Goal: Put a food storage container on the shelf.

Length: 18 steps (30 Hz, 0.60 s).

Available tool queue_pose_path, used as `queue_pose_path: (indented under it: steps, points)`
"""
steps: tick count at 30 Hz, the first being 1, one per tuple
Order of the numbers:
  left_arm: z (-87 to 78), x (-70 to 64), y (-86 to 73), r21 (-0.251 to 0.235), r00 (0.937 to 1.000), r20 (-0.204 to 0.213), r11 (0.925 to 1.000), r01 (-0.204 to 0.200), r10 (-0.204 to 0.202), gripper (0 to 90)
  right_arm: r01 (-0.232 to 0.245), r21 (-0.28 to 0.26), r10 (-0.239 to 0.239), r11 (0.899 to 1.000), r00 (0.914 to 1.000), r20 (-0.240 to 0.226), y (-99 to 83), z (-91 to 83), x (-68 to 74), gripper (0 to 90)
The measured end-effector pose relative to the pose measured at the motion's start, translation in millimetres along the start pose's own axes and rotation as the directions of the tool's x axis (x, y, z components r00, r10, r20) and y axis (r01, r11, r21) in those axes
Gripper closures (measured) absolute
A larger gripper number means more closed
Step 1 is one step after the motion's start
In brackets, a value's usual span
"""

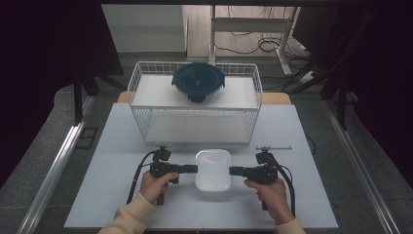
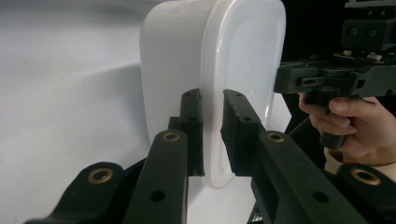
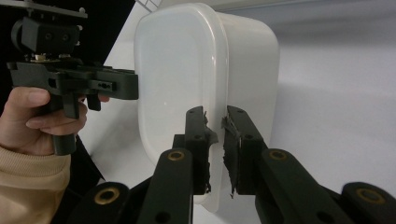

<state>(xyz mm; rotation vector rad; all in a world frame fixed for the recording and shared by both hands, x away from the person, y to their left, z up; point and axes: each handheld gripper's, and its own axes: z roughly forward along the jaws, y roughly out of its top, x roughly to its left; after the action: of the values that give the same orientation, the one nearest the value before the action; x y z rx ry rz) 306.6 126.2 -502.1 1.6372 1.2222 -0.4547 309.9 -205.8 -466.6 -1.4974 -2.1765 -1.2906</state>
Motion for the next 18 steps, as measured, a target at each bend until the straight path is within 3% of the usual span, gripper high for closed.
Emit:
queue_pose_path:
  steps: [5, 8, 13, 18]
  points:
    - [-12.1, -10.4, 3.0, -0.026, 0.9993, 0.0, 0.9989, -0.038, 0.038, 79.1, 0.039, -0.023, -0.04, 0.999, 0.9991, -0.014, 4.2, -4.6, 10.2, 79.7]
    - [-25.7, -24.2, 9.1, -0.051, 0.997, -0.012, 0.9957, -0.077, 0.077, 79.1, 0.076, -0.045, -0.077, 0.996, 0.9969, -0.017, 10.4, -10.2, 21.6, 79.7]
    - [-55.7, -54.3, 25.2, -0.103, 0.9877, -0.036, 0.9825, -0.155, 0.153, 79.2, 0.152, -0.097, -0.156, 0.984, 0.9873, -0.033, 30.3, -24.2, 48.0, 79.7]
    - [-85.1, -86.5, 48.4, -0.152, 0.9734, -0.057, 0.9617, -0.228, 0.222, 79.2, 0.229, -0.144, -0.236, 0.963, 0.9714, -0.03, 58.4, -43.8, 81.6, 79.6]
